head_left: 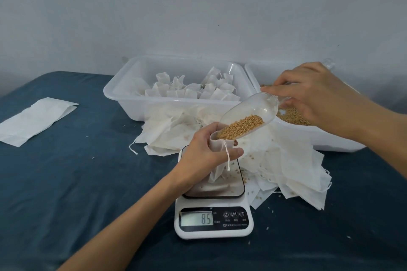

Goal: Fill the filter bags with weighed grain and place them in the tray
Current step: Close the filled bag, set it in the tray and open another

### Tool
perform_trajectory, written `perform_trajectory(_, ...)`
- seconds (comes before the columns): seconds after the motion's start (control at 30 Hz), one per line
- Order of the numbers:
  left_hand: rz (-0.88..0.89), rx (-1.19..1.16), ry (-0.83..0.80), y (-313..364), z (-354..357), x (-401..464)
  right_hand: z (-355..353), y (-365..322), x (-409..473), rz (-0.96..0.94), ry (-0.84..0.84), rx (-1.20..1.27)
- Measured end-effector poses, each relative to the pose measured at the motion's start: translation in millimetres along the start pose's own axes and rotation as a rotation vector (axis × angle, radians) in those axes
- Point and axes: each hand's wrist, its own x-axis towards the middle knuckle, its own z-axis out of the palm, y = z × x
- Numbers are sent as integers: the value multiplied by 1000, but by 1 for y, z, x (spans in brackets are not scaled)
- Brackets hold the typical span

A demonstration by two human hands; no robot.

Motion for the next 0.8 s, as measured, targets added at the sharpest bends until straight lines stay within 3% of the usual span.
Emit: perform_trajectory(0.8, 6, 14, 25, 4, 1, -2, -4, -8, 0, -3, 14, 8)
